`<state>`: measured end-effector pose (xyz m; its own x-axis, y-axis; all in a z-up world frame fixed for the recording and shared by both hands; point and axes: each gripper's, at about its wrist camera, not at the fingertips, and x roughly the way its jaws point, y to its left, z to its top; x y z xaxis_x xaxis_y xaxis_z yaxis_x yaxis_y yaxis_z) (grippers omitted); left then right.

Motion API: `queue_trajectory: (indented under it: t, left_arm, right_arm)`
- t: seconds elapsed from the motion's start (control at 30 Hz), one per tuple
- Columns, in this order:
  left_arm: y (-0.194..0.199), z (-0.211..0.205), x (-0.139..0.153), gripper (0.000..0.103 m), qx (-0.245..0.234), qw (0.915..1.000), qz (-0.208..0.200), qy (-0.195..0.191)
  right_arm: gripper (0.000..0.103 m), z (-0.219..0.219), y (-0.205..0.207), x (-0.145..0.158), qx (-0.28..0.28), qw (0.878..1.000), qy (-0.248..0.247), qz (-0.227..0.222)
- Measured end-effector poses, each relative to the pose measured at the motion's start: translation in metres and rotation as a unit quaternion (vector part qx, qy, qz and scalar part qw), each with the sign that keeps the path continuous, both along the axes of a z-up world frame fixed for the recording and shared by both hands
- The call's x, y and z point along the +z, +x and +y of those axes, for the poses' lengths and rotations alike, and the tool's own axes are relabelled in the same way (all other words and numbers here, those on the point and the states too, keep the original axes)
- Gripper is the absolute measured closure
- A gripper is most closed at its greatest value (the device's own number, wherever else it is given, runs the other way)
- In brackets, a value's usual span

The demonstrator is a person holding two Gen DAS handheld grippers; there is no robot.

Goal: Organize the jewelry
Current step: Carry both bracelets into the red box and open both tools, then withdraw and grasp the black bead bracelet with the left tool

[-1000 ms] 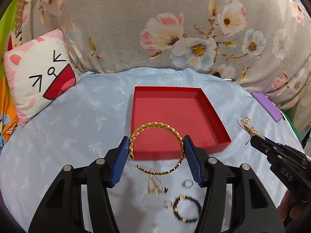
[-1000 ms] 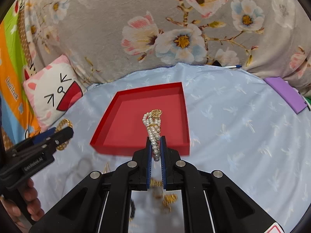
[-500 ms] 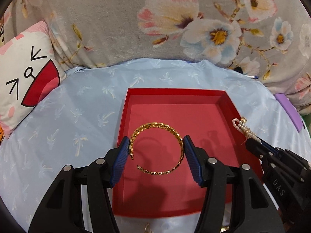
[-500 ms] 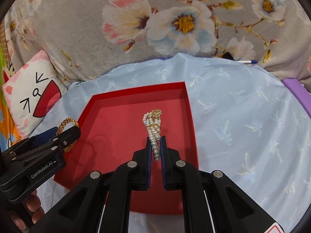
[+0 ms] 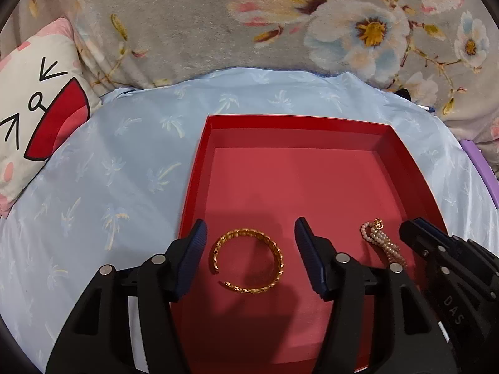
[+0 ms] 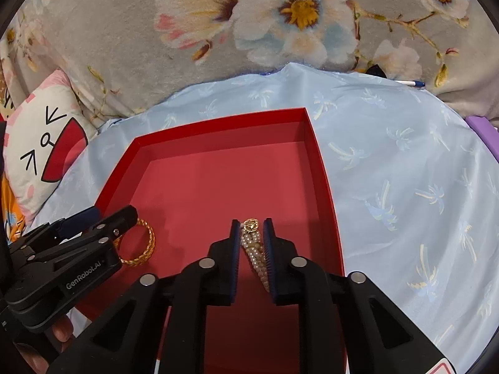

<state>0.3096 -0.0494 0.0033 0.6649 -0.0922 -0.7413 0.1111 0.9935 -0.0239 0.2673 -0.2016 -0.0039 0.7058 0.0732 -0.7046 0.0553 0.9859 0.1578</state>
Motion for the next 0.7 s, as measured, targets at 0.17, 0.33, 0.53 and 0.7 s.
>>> queue_trajectory:
  t: [0.17,0.33,0.53,0.7]
  left_arm:
    - [-0.006,0.001,0.005,0.032,0.003,0.9998,-0.016,0.013]
    - [-0.014,0.000,0.013,0.024,0.002,0.9996,-0.025,0.015]
    - [-0.034,-0.002,0.025,0.024,-0.005,0.9994,-0.032,0.009]
    - [-0.069,0.002,0.034,0.024,-0.013,0.9991,-0.041,0.002]
  right_arm:
    - [0.078,-0.002,-0.012,0.008,-0.008,1.000,0.008,-0.014]
    - [0.071,-0.007,-0.036,0.020,-0.019,0.999,0.016,-0.033]
    - [0.068,-0.016,-0.072,0.028,-0.028,0.998,0.027,-0.042]
    - [0.066,-0.016,-0.112,0.027,-0.027,0.999,0.016,-0.038]
